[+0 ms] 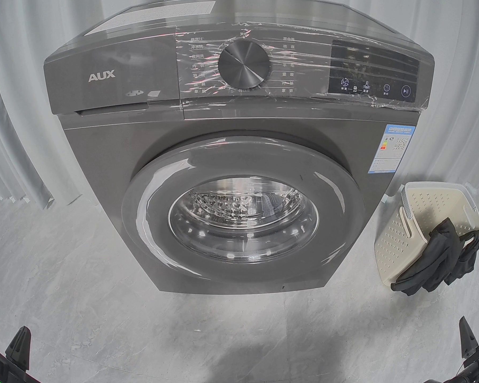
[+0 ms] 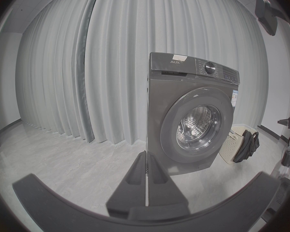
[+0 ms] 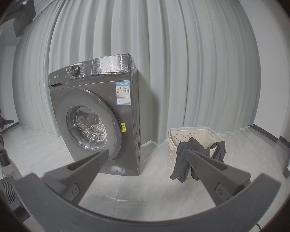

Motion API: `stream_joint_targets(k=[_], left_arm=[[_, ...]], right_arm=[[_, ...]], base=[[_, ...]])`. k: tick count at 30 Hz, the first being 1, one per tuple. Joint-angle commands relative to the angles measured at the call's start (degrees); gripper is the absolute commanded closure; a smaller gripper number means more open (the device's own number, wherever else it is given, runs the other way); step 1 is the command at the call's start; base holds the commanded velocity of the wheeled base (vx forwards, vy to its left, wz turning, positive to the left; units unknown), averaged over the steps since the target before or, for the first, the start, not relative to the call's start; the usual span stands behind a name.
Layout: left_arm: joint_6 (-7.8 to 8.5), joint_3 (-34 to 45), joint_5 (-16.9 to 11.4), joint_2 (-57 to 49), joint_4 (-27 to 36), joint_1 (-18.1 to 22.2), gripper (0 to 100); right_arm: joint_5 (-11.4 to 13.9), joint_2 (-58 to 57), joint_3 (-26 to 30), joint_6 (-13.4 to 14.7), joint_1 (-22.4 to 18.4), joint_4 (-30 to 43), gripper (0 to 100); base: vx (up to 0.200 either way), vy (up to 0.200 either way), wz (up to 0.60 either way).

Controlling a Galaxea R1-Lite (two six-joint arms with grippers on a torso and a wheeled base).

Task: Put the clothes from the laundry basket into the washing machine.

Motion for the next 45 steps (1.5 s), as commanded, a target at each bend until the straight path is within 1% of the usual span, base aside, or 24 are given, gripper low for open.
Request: stream_joint_targets(k=[1, 4, 5, 6, 8, 9, 10, 12, 14, 15, 16, 18, 19, 21, 23, 24, 27, 29, 32, 34, 36, 39, 44, 45], left_arm=[[-0.08, 0.92, -0.01, -1.04, -0.01, 0.02, 100], [0.01, 0.92, 0.08, -1.04, -0.01, 0.02, 100], [-0.08, 0.92, -0.01, -1.04, -0.01, 0.02, 100], [0.01, 0.92, -0.01, -1.04, -0.01, 0.02, 100], [0.27, 0.92, 0.08, -1.04, -0.01, 0.02, 100], [0.36, 0.92, -0.01, -1.04, -0.01, 0.02, 100], [0.36, 0.92, -0.01, -1.04, -0.01, 0.02, 100], [0.01, 0.92, -0.01, -1.04, -0.01, 0.02, 100], [-0.08, 0.92, 0.08, -1.04, -0.01, 0.02, 100], [-0.08, 0.92, -0.01, -1.04, -0.01, 0.02, 100], [0.01, 0.92, 0.08, -1.04, -0.01, 0.02, 100], [0.1, 0.92, -0.01, -1.04, -0.01, 0.02, 100], [0.1, 0.92, -0.01, -1.04, -0.01, 0.02, 100], [0.01, 0.92, -0.01, -1.04, -0.01, 0.02, 100], [0.01, 0.92, -0.01, -1.04, -0.01, 0.02, 100], [0.01, 0.92, -0.01, -1.04, -0.01, 0.02, 100], [0.01, 0.92, -0.01, -1.04, -0.01, 0.02, 100], [0.01, 0.92, -0.01, -1.04, -0.01, 0.02, 100], [0.1, 0.92, -0.01, -1.04, -0.01, 0.02, 100], [0.01, 0.92, -0.01, -1.04, -0.01, 0.02, 100], [0.1, 0.92, -0.01, -1.04, -0.01, 0.02, 100], [0.1, 0.92, -0.09, -1.04, -0.01, 0.02, 100], [0.01, 0.92, -0.09, -1.04, -0.01, 0.02, 100], [0.1, 0.92, -0.09, -1.04, -0.01, 0.02, 100]], right_arm=[[-0.06, -0.93, 1.01, 0.17, -0.01, 0.04, 0], [0.37, -0.93, 0.75, 0.09, -0.01, -1.19, 0], [0.9, -0.93, -3.29, 0.44, 0.17, -3.03, 0], [1.78, -0.93, -6.81, 0.61, 0.34, -3.12, 0], [3.54, 1.18, -11.29, 0.7, 0.87, -1.63, 0], [5.82, 4.61, -12.79, 0.7, 1.57, 0.75, 0], [6.44, 5.4, -12.87, 0.7, 1.84, 1.19, 0], [11.62, 13.14, -12.26, 0.7, 4.21, 2.24, 0], [14.17, 18.67, -12.26, 0.7, 6.15, 2.15, 0], [14.7, 19.99, -12.35, 0.61, 6.67, 2.06, 0], [16.9, 24.56, -12.7, 0.53, 8.78, 0.92, 0], [18.83, 30.71, -13.31, 0.53, 11.59, -2.15, 0], [18.83, 31.15, -13.4, 0.53, 11.86, -2.51, 0], [19.18, 39.85, -14.28, 0.7, 14.85, -8.75, 0], [19.18, 43.81, -14.72, 0.7, 15.73, -11.56, 0], [19.36, 48.2, -15.25, 0.79, 16.69, -14.46, 0], [19.36, 54.8, -16.48, 1.67, 18.45, -18.77, 0], [19.36, 59.01, -17.45, 2.81, 19.68, -20.96, 0], [19.27, 64.55, -19.2, 5.45, 21.61, -23.34, 0], [19.1, 67.89, -20.35, 8.79, 23.02, -24.21, 0], [18.92, 70.53, -21.22, 10.11, 23.46, -24.83, 0], [18.66, 74.04, -23.16, 10.19, 23.2, -26.41, 0], [18.3, 78.18, -24.56, 9.84, 23.02, -30.37, 0], [17.6, 79.49, -25.0, 9.75, 22.93, -31.77, 0]], base=[[0.2, 0.0, 0.0], [0.133, 0.0, 0.0], [0.0, 0.0, 0.0], [0.0, 0.0, 0.0], [0.0, 0.0, 0.0], [0.0, 0.0, 0.0], [0.0, 0.0, 0.0], [0.0, 0.0, 0.0], [0.0, 0.0, 0.0], [0.0, 0.0, 0.0], [0.0, 0.0, 0.0], [0.0, 0.0, 0.0], [0.0, 0.0, 0.0], [0.0, 0.0, 0.0], [0.0, 0.0, 0.0], [0.0, 0.0, 0.0], [0.0, 0.0, 0.0], [0.0, 0.0, 0.0], [0.0, 0.0, 0.0], [0.0, 0.0, 0.0], [0.0, 0.0, 0.0], [0.0, 0.0, 0.0], [0.0, 0.0, 0.0], [0.0, 0.0, 0.0]])
